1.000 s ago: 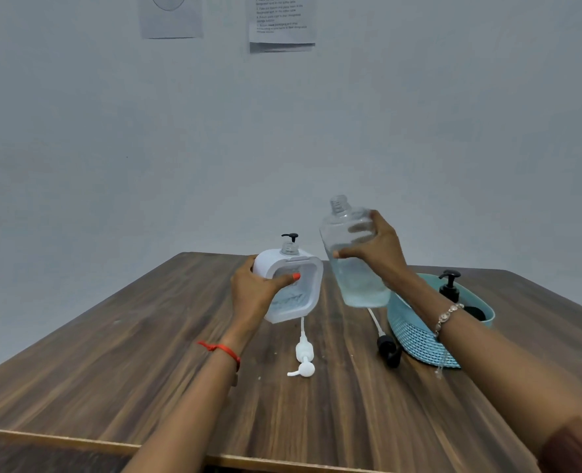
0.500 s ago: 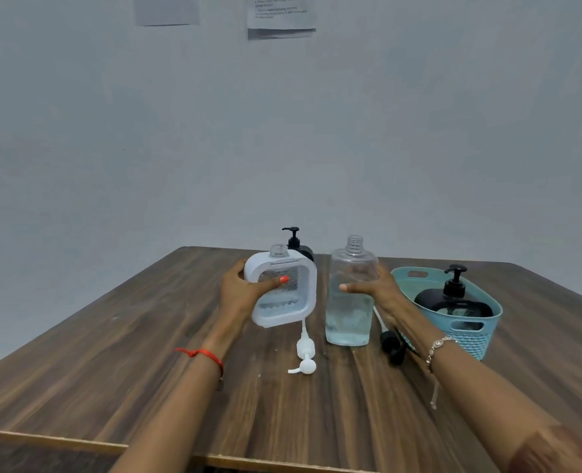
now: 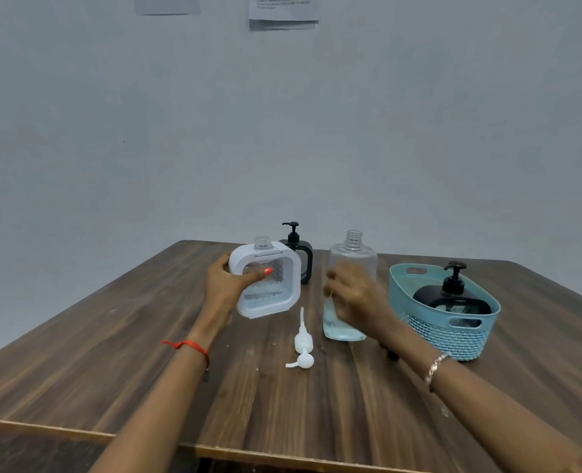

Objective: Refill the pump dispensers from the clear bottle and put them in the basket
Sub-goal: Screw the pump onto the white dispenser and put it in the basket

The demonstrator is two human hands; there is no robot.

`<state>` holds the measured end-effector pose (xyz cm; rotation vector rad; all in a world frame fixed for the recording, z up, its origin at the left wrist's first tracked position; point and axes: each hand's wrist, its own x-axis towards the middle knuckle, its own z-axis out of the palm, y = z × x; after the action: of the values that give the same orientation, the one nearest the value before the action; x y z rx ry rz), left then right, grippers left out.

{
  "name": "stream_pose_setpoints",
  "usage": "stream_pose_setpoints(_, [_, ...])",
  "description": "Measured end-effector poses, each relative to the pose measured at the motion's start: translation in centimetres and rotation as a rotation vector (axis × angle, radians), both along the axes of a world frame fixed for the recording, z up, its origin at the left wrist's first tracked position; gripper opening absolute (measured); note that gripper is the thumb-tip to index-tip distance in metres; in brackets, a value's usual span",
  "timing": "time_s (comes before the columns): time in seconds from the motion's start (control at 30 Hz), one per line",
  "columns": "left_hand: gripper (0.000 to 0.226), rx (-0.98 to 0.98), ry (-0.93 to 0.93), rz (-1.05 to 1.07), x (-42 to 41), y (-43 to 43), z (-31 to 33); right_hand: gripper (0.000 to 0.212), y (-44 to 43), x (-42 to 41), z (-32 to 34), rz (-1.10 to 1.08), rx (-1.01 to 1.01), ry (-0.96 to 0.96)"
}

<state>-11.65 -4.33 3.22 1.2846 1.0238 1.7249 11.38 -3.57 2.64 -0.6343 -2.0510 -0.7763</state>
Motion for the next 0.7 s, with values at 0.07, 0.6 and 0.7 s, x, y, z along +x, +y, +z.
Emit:
stream_pose_setpoints(0.07, [0.044, -0.008, -0.012, 0.006, -0.3, 0.1, -0.1, 0.02, -0.1, -1.0, -2.2, 0.026, -0.086, -0.216])
stream_pose_setpoints(0.6, [0.041, -0.014, 0.001, -0.017, 0.0, -0.2, 0.2, 0.025, -2.6, -2.6, 6.8, 0.493, -0.915, 0.61])
stream_pose_setpoints(0.7, [0.04, -0.013, 0.022, -0.049, 0.9, -0.5, 0.6, 0.009, -2.5, -3.0, 11.5, 0.638, -0.846, 0.805])
